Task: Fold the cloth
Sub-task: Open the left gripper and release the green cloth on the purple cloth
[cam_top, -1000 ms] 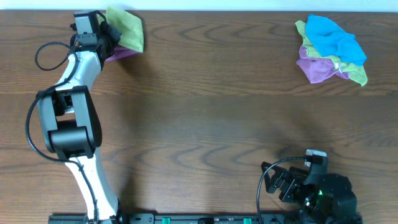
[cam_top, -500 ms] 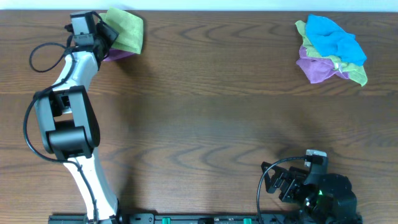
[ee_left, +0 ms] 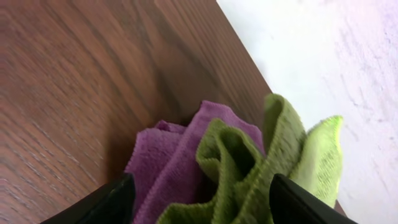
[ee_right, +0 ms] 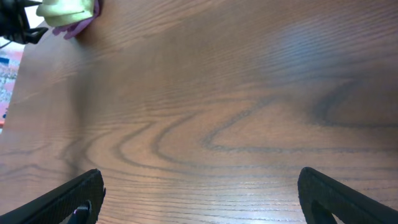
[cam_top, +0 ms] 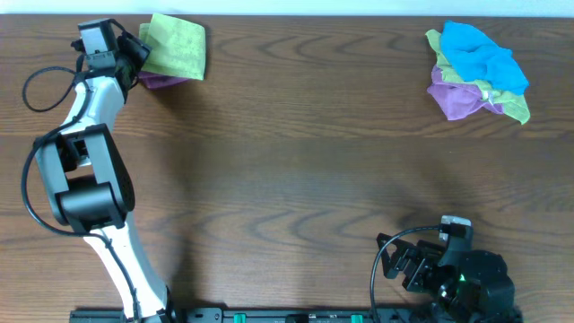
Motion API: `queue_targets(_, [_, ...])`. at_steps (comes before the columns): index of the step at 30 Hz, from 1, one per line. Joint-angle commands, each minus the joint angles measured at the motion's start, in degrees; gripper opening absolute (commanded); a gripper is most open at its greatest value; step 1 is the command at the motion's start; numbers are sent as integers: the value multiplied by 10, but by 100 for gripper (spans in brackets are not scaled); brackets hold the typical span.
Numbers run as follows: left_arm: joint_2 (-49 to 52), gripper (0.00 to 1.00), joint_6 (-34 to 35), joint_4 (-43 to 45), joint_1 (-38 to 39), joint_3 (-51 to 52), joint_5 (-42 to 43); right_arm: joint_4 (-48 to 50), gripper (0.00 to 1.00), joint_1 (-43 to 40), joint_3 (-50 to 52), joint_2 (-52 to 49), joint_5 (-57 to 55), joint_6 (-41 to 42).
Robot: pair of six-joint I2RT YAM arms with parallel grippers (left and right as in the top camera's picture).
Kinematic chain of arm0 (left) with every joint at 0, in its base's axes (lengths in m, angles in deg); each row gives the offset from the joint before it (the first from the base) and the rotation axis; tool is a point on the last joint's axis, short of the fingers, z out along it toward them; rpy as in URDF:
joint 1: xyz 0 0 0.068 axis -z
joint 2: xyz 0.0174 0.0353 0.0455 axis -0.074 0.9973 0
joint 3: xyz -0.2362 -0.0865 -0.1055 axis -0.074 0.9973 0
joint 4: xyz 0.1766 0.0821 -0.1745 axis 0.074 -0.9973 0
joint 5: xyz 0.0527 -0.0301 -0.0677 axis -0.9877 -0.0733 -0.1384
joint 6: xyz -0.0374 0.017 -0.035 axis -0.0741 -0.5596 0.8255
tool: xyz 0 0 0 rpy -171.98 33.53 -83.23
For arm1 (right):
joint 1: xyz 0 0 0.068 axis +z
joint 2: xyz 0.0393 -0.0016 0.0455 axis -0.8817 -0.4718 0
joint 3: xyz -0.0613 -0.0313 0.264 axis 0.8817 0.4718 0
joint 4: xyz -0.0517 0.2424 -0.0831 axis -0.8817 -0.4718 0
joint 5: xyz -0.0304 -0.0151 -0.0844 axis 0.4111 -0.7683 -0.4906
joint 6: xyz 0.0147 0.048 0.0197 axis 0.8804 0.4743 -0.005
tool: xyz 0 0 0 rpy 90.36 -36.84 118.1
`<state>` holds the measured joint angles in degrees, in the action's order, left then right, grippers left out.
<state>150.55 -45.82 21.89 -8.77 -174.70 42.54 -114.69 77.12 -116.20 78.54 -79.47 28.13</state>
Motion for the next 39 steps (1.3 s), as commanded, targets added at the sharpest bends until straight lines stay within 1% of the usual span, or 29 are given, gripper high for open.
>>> queue_targets(1, [-2, 71, -12, -1, -12, -13, -4, -1, 99, -3, 1, 4, -8, 8])
queue_targets(8, [-34, 70, -42, -1, -36, -13, 6, -1, 99, -3, 1, 4, -8, 8])
queue_targets(15, [-93, 71, -41, 1, -42, -13, 93, -1, 99, -3, 1, 4, -8, 8])
queue_targets(16, [-99, 72, -40, 1, -42, -13, 100, -1, 99, -3, 1, 4, -8, 8])
queue_targets(18, [-107, 78, -33, 1, -42, -13, 124, -1, 99, -3, 1, 4, -8, 8])
queue_targets(19, [-111, 94, -27, 1, -42, -13, 147, -1, 99, -3, 1, 4, -8, 8])
queue_targets(20, [-113, 96, -21, 0, -42, -13, 169, -1, 99, -3, 1, 4, -8, 8])
queue_targets(21, [-116, 96, -18, 0, -42, -13, 193, -1, 99, -3, 1, 4, -8, 8])
queue_targets(24, [-118, 96, -19, -7, -41, -13, 227, -1, 100, -3, 1, 4, -8, 8])
queue_targets(27, [-118, 96, -23, -31, -39, -13, 230, -1, 99, -3, 1, 4, -8, 8])
queue_targets(32, [-118, 96, -80, -88, -28, -13, 239, -1, 99, -3, 1, 4, -8, 8])
queue_targets(36, [-119, 96, -130, -152, -13, -13, 241, -1, 99, -3, 1, 4, -8, 8])
queue_targets(39, [-120, 96, -150, -190, -2, -13, 240, -1, 99, -3, 1, 4, -8, 8])
